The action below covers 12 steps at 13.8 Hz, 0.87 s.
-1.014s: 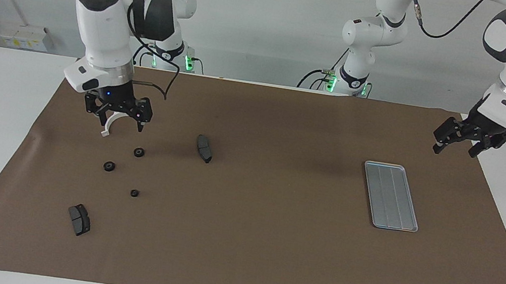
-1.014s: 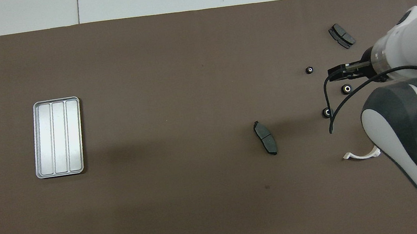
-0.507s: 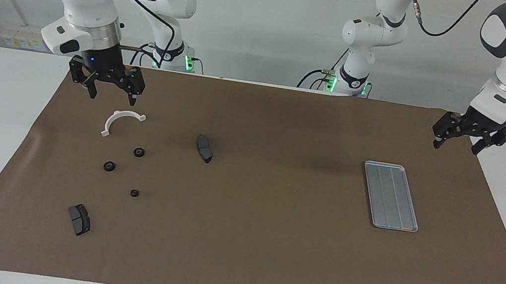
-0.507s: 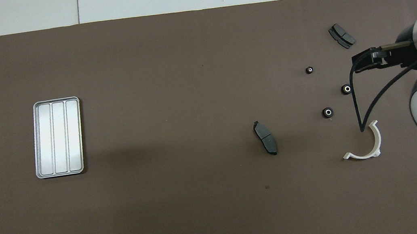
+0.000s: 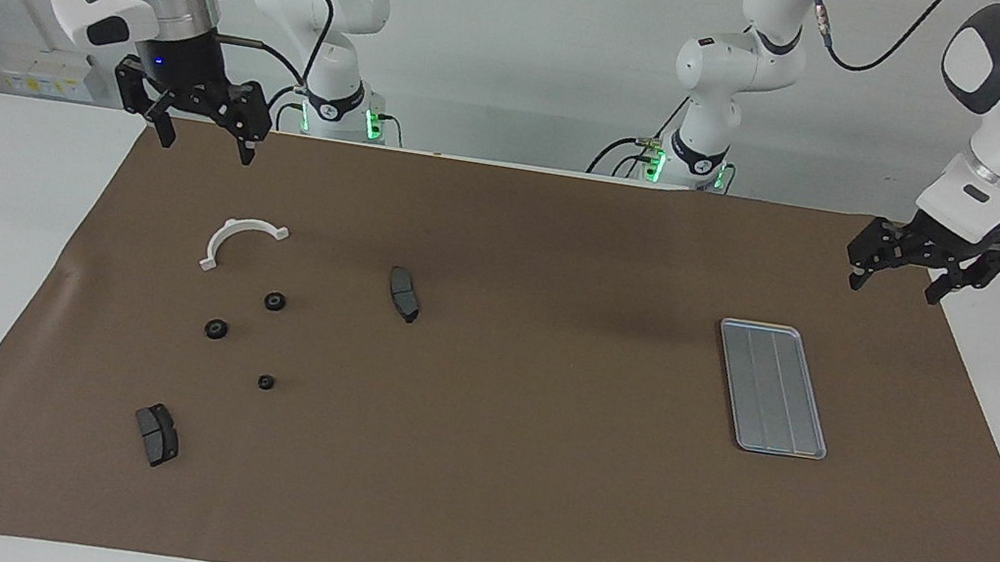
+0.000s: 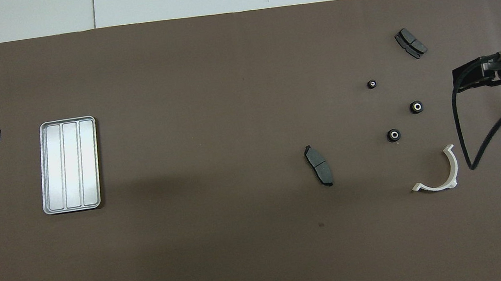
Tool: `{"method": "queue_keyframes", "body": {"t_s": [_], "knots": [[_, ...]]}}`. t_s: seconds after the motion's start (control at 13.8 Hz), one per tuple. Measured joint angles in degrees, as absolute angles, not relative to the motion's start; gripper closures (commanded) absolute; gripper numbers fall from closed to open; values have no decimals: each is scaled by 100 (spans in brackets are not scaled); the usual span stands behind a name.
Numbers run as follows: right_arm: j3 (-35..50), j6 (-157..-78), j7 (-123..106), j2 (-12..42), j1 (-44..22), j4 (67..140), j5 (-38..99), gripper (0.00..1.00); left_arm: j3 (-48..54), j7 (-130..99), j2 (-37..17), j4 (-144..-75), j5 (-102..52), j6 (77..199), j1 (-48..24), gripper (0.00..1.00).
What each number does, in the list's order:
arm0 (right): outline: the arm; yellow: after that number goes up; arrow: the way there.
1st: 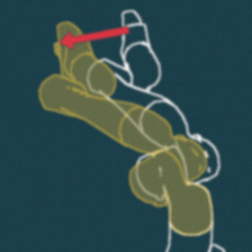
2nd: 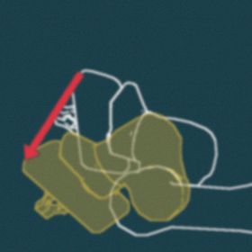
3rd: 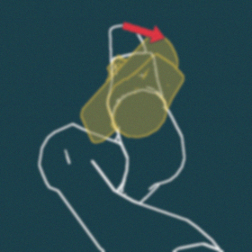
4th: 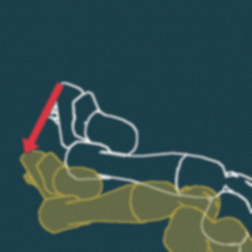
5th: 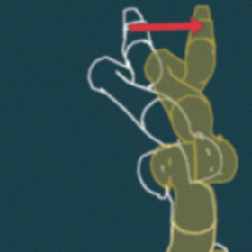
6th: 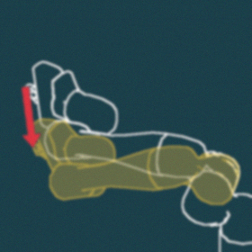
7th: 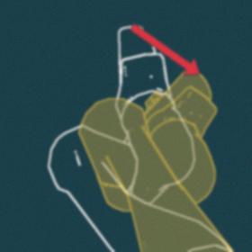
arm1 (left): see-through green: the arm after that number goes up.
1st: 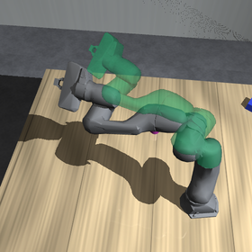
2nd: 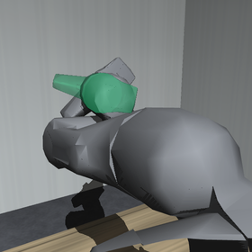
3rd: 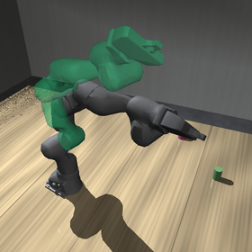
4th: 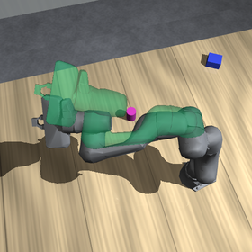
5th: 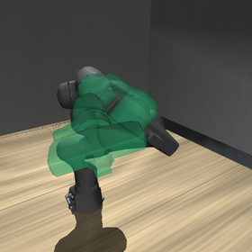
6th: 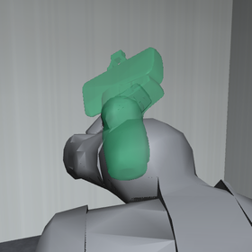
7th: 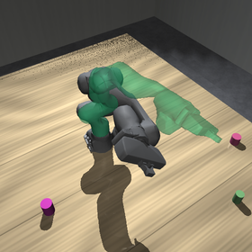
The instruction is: Place bearing gear from tray to pile
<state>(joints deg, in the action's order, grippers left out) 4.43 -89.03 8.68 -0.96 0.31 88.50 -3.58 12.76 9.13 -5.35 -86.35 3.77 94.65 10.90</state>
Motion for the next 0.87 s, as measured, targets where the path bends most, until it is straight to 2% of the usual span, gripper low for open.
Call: {"method": "queue_keyframes", "body": {"t_s": [0.87], "knots": [[262,-8684,868,-161,-210,9012,-340,0,1205,918,-618,-8631,327,9553,1089,0]]}}
